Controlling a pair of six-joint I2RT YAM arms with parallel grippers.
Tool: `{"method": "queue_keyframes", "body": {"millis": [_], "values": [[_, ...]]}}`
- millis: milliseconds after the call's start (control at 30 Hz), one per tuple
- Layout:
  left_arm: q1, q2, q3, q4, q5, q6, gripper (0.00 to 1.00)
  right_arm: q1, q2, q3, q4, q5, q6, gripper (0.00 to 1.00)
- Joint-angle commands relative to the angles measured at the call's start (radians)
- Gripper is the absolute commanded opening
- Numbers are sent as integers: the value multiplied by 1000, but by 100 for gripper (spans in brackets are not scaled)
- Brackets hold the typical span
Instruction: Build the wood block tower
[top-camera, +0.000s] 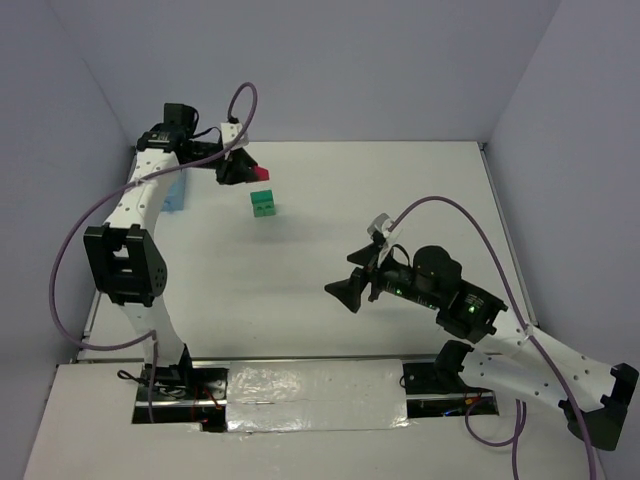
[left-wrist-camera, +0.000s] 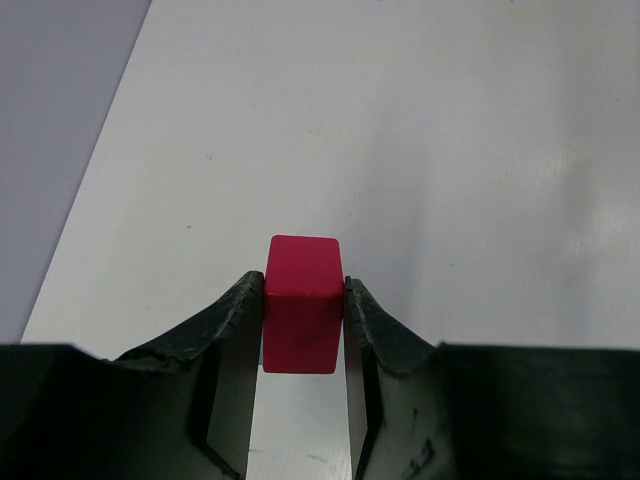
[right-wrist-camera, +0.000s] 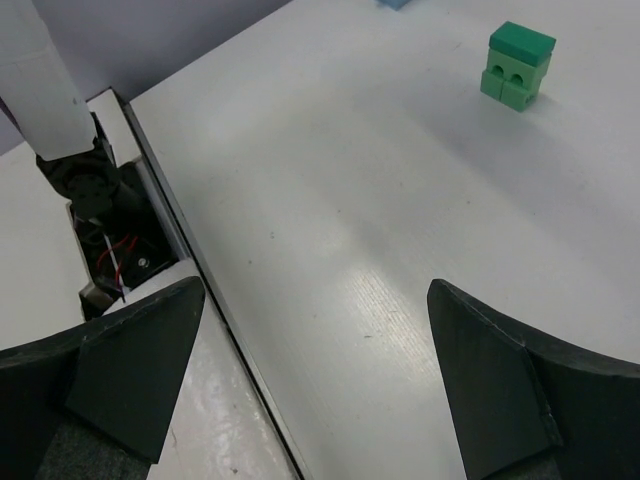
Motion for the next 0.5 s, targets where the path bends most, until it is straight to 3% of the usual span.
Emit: {"method": "queue_keyframes", "body": {"millis": [0, 467], "values": [[23, 63, 87, -233, 208, 262, 0, -5, 10, -1, 54, 14, 24, 100], [27, 112, -89, 217, 29, -49, 5, -5, -5, -20, 72, -1, 16, 100]]}}
